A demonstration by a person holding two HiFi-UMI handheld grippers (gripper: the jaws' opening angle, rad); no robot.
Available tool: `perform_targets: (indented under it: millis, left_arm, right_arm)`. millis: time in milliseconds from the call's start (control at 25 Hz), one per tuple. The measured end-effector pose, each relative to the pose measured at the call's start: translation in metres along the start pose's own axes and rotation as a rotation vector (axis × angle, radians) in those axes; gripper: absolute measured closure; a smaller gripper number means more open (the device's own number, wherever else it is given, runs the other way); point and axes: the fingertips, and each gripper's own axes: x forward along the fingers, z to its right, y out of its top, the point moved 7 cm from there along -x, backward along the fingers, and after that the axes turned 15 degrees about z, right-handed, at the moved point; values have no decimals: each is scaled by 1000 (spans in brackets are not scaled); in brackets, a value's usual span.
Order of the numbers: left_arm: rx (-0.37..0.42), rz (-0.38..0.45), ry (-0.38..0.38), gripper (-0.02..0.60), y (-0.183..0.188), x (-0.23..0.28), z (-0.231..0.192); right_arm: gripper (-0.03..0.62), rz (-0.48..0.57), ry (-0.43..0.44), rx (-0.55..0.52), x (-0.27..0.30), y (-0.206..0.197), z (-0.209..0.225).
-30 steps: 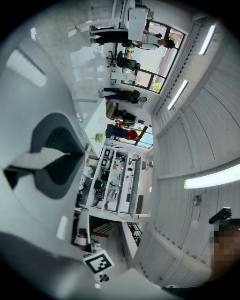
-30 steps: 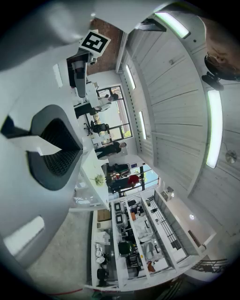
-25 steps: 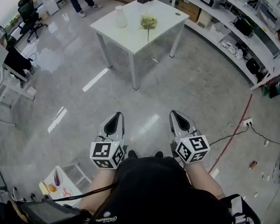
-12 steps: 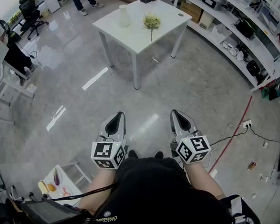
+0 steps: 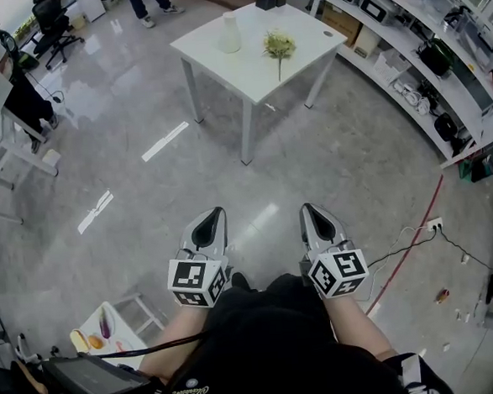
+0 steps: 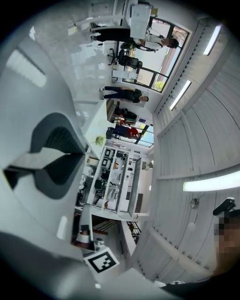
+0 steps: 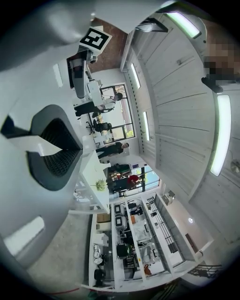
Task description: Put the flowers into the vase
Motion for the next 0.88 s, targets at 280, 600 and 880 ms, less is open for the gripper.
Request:
perform_targets:
  millis: [280,600,880]
  left_arm:
    - [-28,-41,-12,574,-11,22,-26]
    - [-2,-55,-5,574,-14,112,-39]
    - [31,4,19,574,14,247,-29]
  right_arm:
    - [594,0,-19,2,35,-6,2]
    - [594,31,13,27,119,-1,57]
    - [594,62,105,17,223,46,139]
